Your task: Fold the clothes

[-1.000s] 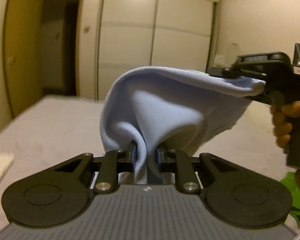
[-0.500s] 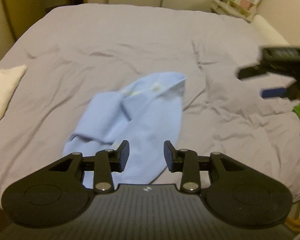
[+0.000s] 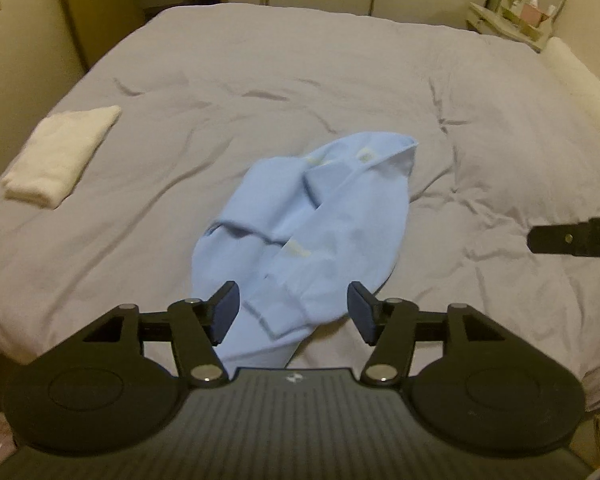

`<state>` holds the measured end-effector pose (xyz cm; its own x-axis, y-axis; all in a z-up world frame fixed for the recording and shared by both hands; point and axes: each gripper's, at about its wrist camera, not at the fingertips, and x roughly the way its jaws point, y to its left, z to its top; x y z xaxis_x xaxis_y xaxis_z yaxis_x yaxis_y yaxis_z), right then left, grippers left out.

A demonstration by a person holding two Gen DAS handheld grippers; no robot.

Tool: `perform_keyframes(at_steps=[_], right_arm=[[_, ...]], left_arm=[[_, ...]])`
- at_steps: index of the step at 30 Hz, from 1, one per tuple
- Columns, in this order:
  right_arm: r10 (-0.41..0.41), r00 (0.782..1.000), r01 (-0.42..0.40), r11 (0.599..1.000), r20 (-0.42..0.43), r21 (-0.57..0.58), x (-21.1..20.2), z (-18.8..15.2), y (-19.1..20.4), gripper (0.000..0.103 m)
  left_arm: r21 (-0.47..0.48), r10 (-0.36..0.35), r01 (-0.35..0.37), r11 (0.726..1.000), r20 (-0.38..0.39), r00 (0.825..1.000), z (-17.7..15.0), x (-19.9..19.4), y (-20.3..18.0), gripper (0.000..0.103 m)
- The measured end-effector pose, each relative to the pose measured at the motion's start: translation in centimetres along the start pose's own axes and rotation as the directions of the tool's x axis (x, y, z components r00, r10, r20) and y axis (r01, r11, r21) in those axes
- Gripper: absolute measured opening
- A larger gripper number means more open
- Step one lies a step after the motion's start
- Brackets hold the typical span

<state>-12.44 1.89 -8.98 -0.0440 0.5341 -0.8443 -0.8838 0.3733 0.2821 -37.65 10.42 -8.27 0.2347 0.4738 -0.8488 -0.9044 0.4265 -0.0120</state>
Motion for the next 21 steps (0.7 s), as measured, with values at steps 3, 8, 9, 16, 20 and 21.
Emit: perform_keyframes(at_steps=[3,8,9,16,20,21], right_arm=[[0.006,1.0,-0.006,1.0,-0.004,-0.013,-0.7,-2.1,0.2,0.095],[0.009,1.0,-0.009,1.0,-0.002,-0.03,-2.6,-5.7,0.9,0.095],[0.009,1.0,-0.009,0.999,-0.002,-0.033,-2.9,-6.4,1.1,0.095],[0.01,1.0,-0.011,0.999,-0.006,-0.047,-4.9,-11.1,2.2,0.095],[0.012,1.0,-0.011,0.998,0.01,-0.067,-6.2,-12.9,3.0,0.096],[0.011,1.0,-0.01,0.997,0.014,-0.072,-6.5,-13.3,3.2,0.096]], left_arm=[[-0.018,0.015,-0.015,1.0,-0.009,1.0,-2.1,-1.8,0.3,0.055],[-0.007,0.058,-0.058,0.998,-0.004,0.998,-5.5,-4.7,-0.1,0.056],[-0.003,0.062,-0.062,0.998,-0.001,0.998,-6.2,-5.4,-0.1,0.056],[0.014,0.098,-0.098,0.995,0.034,0.995,-10.0,-9.2,0.1,0.06],[0.018,0.106,-0.107,0.994,0.055,0.993,-11.5,-10.7,-0.3,0.062],[0.021,0.112,-0.113,0.993,0.06,0.992,-11.9,-11.1,-0.3,0.062]])
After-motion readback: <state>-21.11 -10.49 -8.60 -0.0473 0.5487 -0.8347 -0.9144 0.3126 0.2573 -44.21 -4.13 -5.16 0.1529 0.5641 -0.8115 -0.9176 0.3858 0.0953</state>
